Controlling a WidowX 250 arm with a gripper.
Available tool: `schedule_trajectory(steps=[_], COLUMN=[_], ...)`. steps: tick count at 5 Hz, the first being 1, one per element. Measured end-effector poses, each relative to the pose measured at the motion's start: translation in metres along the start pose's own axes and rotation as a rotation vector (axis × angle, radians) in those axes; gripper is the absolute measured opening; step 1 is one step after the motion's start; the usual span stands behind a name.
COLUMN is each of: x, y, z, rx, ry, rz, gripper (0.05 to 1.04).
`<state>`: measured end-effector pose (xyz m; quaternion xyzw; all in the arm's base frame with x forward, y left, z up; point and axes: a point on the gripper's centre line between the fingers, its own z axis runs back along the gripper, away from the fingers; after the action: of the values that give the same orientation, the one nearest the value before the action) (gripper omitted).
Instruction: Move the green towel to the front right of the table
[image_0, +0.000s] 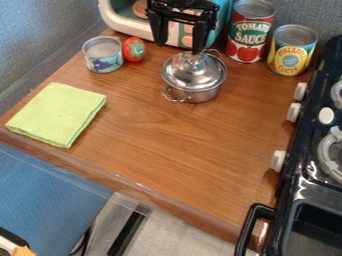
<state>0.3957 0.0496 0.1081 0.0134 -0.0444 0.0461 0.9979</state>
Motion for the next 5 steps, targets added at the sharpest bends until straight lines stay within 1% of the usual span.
schedule_trajectory(steps=[1, 2, 3, 4, 5], x=[-0.005, -0.028, -0.052, -0.084, -0.103], y=[-0.001, 0.009, 0.044, 0.093, 0.131], z=[-0.016, -0.029, -0.010, -0.014, -0.015], rx=[-0.003, -0.006, 0.044, 0.040, -0.018], ry=[0.041, 0.060, -0.018, -0.029, -0.036], rz=[-0.005, -0.009, 0.018, 0.039, 0.020], gripper=[1.001, 1.001, 1.001, 1.001, 1.001])
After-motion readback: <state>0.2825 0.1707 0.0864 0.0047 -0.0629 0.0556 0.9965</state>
